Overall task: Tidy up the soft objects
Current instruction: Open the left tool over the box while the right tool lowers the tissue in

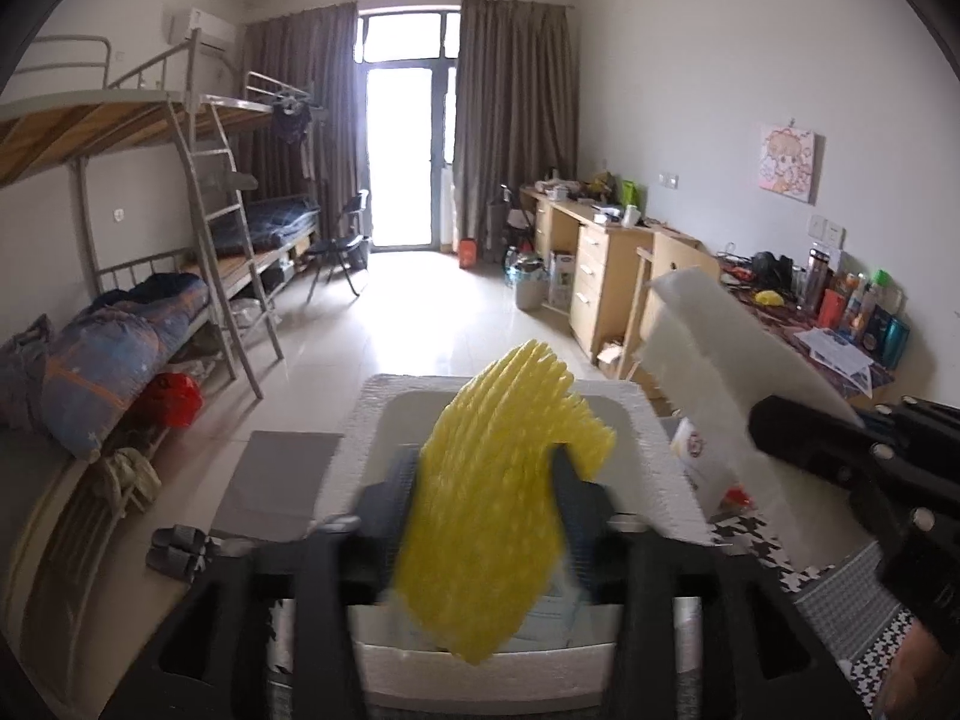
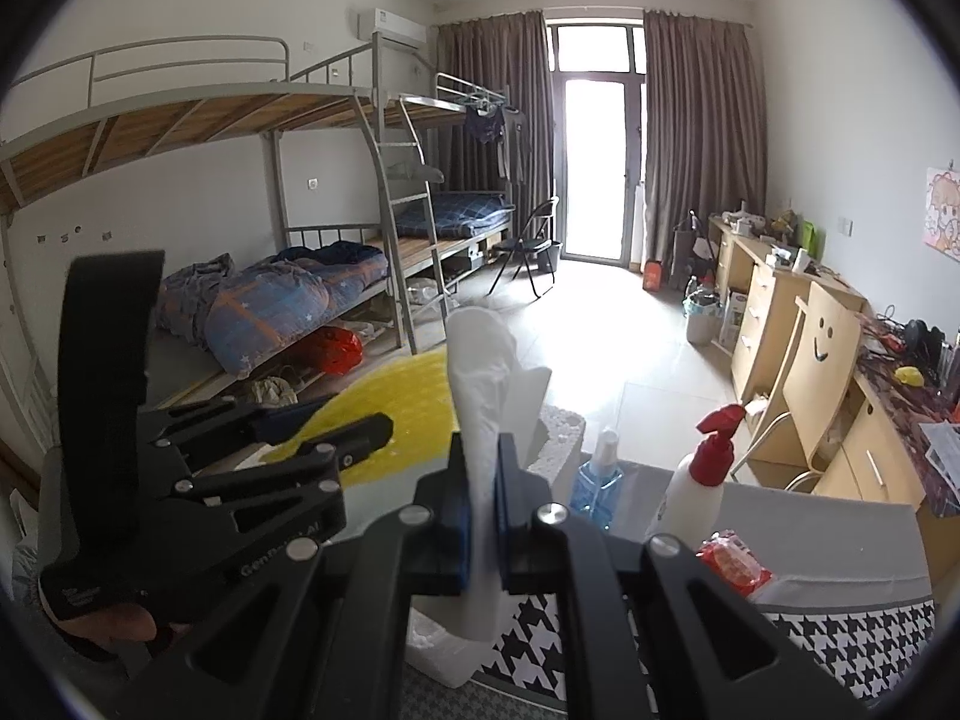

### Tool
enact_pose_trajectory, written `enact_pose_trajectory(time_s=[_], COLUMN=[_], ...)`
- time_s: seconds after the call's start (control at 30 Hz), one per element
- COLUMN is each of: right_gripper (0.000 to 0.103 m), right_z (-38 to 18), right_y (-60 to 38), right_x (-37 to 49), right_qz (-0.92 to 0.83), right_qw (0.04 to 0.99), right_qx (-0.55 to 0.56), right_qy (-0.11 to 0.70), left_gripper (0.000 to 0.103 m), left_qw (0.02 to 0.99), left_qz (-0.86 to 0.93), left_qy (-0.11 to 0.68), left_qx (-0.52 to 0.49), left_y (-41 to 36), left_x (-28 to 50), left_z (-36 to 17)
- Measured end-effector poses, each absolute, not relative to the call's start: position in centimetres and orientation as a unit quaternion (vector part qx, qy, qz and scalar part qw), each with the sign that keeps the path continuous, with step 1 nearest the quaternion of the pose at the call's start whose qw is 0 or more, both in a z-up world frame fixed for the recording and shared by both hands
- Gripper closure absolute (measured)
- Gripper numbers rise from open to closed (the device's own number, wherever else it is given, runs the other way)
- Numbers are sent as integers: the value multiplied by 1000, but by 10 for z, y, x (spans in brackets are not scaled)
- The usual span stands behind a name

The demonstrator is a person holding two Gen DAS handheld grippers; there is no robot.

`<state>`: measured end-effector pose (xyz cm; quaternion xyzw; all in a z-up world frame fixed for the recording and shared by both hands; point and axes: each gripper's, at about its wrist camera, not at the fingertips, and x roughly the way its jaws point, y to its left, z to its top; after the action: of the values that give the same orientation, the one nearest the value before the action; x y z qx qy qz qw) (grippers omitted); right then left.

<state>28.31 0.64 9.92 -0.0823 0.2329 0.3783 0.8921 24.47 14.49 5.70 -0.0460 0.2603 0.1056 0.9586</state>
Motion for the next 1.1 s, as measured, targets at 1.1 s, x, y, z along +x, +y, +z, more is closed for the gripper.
enact_pose_trajectory(time_s=[1.1], right_gripper=[93], right_z=[82], right_y=[51], right_x=[297], right_qz=[407], right_qw=[868], right_qx=[-101], right_qy=[266], left_gripper=[1], left_qw=[959], left_qz=[174], left_qy=[213], left_qx=[-68], left_y=[182], left_x=[201], left_z=[67])
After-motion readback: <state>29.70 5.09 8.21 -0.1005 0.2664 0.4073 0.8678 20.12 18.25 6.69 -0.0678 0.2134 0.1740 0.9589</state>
